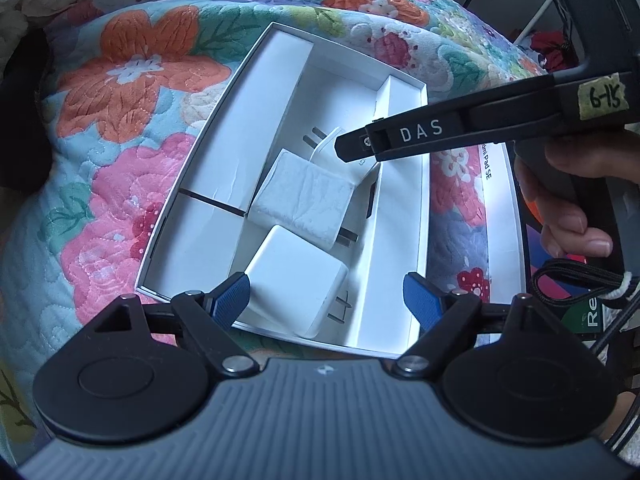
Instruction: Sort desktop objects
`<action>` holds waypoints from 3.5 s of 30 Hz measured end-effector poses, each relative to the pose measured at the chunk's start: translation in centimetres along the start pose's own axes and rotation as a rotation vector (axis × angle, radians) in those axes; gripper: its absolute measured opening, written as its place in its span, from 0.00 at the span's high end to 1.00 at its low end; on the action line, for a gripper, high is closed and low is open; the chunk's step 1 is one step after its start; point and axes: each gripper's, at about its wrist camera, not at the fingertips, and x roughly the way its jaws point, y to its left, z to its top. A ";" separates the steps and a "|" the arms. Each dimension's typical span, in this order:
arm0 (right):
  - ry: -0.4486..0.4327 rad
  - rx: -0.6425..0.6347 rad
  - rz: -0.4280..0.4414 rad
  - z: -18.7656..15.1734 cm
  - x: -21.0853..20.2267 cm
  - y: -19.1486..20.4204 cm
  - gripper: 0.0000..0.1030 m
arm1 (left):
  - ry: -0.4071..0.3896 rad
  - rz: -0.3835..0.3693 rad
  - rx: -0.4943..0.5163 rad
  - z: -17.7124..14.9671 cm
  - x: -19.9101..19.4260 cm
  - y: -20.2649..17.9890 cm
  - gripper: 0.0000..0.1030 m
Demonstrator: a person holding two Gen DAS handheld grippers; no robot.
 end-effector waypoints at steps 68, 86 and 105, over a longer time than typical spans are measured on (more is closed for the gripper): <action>-0.106 0.739 -0.156 -23.3 -14.3 -13.7 0.10 | 0.131 -0.228 0.188 -5.7 6.9 -17.7 0.12; -0.009 0.795 -0.007 -23.8 -13.6 -14.2 0.12 | 0.122 -0.197 0.184 -3.6 5.4 -14.8 0.08; -0.087 0.949 0.045 -24.6 -10.6 -17.2 0.10 | 0.202 -0.269 0.100 -1.6 10.4 -15.0 0.06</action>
